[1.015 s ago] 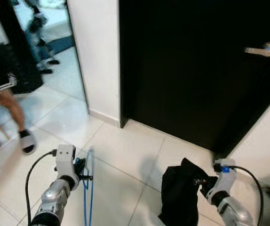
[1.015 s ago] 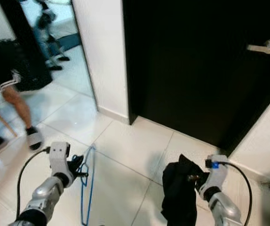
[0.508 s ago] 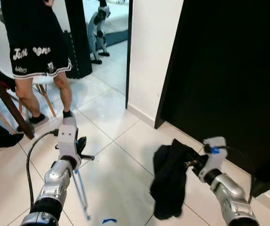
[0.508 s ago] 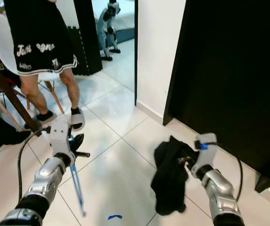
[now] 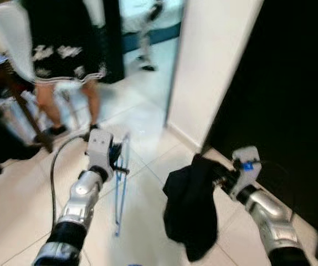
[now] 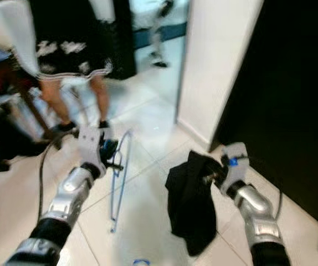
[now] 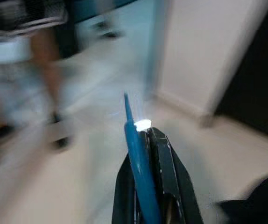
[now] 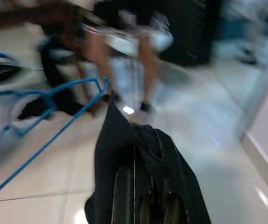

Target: Hang hanger

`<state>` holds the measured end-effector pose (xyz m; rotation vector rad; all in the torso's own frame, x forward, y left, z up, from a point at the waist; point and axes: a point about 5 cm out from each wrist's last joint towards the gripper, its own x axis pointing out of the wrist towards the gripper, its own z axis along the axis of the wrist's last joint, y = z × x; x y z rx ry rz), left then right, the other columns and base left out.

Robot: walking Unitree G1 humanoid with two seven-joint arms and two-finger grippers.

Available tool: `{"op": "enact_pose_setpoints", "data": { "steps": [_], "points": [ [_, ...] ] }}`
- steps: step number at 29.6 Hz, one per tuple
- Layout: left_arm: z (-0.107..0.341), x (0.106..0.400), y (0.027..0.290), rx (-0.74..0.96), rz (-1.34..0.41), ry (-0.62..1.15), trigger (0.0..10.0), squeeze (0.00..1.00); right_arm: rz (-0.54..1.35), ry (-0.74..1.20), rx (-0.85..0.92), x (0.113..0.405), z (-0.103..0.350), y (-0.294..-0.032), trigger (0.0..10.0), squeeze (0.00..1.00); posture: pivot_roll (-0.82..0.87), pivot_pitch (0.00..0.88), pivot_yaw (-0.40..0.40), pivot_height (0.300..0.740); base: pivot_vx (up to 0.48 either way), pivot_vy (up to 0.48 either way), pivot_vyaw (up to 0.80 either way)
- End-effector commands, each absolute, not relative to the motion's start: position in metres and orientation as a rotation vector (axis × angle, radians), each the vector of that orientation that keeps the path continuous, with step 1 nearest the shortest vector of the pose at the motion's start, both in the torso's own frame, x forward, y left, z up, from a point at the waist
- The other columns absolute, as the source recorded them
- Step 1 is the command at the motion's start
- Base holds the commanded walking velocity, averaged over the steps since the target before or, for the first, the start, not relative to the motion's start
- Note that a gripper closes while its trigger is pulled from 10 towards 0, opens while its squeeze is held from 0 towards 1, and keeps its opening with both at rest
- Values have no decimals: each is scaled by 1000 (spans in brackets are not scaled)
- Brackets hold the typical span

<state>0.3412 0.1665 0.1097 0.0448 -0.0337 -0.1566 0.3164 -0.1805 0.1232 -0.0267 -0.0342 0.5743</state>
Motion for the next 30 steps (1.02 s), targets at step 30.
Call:
{"op": "enact_pose_setpoints", "data": {
  "steps": [30],
  "points": [
    [111, 333, 176, 100, -71, 17, 10000, 0, 539, -138, -42, 329, 171, -176, 10000, 0, 93, 131, -58, 740, 302, 0, 499]
  ]
}}
